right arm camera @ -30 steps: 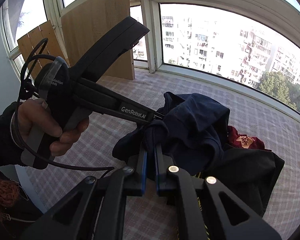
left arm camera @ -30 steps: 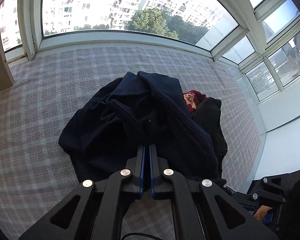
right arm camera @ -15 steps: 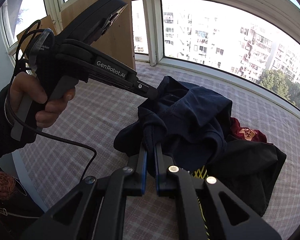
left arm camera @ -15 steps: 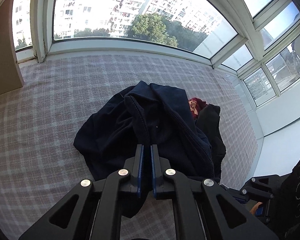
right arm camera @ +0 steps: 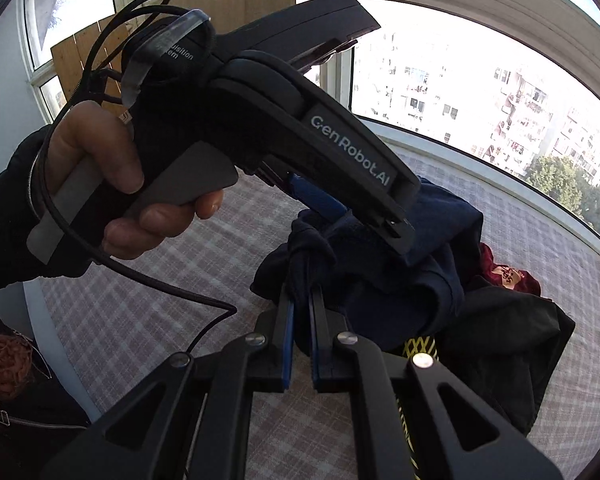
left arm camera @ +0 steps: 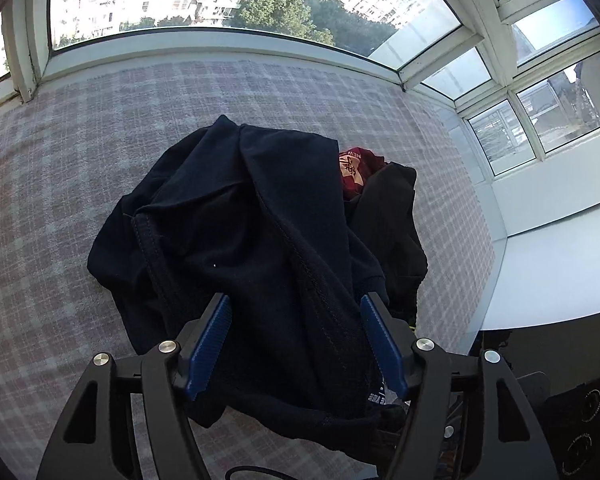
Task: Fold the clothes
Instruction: 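Grasp the navy garment with the left gripper while the right gripper holds it, then lift the navy garment with both grippers and carry it away from the pile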
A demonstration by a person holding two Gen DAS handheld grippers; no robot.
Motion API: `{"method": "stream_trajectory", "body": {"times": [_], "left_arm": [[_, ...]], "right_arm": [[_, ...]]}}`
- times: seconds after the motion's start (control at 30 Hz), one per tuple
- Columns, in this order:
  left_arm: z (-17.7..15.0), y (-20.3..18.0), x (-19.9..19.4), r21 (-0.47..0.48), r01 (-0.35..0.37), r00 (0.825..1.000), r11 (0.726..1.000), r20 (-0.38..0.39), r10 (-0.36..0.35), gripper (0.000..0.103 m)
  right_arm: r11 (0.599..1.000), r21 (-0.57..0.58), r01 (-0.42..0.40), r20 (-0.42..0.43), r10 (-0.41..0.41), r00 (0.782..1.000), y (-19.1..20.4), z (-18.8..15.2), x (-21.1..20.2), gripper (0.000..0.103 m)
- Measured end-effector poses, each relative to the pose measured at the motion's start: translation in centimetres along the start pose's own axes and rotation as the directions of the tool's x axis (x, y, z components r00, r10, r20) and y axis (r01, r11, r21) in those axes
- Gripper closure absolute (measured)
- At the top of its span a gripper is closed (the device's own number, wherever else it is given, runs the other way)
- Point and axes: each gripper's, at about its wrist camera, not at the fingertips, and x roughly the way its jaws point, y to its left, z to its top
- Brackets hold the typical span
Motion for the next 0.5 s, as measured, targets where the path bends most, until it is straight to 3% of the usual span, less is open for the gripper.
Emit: {"method": "stream_trajectory", "body": {"times": [0.07, 0.1, 0.13, 0.17, 0.2, 0.23, 0.3, 0.43, 0.5], "left_arm": [[-0.5, 0.7, -1.2, -0.008, -0.012, 1.000, 1.000, 0.028, 0.013, 0.066], [-0.7, 1.1, -1.7, -0.013, -0.018, 0.999, 1.000, 0.041, 0.019, 0.096], [-1.0, 1.4, -2.3, -0.017, -0.024, 0.998, 1.000, 0.055, 0.025, 0.097], [-1.2, 1.8, -2.9, -0.022, -0.030, 0.997, 0.999, 0.069, 0.032, 0.095], [-1.5, 2.1, -3.5, -0.026, -0.036, 0.996, 0.999, 0.083, 0.038, 0.082], [-1.7, 2.5, -4.1, -0.031, -0.042, 0.994, 0.999, 0.096, 0.045, 0.051], [-2.2, 3.2, -5.2, -0.040, -0.053, 0.991, 0.998, 0.123, 0.058, 0.023], [-3.2, 4.6, -7.5, -0.060, -0.075, 0.981, 0.995, 0.177, 0.085, 0.023], [-4.3, 5.4, -8.9, -0.061, -0.092, 0.974, 0.994, 0.204, 0.102, 0.023]], "right_arm": [[1.000, 0.015, 0.003, 0.013, -0.003, 1.000, -0.2, 0.1, -0.3, 0.097], [1.000, 0.023, -0.002, 0.019, 0.002, 1.000, -0.3, 0.3, -0.3, 0.097], [1.000, 0.030, -0.008, 0.024, 0.007, 1.000, -0.4, 0.4, -0.3, 0.097], [0.999, 0.037, -0.013, 0.029, 0.012, 1.000, -0.4, 0.6, -0.4, 0.097], [0.999, 0.047, -0.023, 0.038, 0.022, 0.999, -0.5, 0.8, -0.4, 0.097], [0.997, 0.064, -0.038, 0.047, 0.035, 0.998, -0.8, 1.0, -0.6, 0.097], [0.990, 0.114, -0.077, 0.073, 0.069, 0.995, -1.6, 1.4, -1.0, 0.097], [0.933, 0.268, -0.238, 0.170, 0.198, 0.965, -4.1, 3.0, -2.2, 0.097], [0.913, 0.284, -0.292, 0.226, 0.232, 0.946, -4.3, 4.4, -3.3, 0.097]]}}
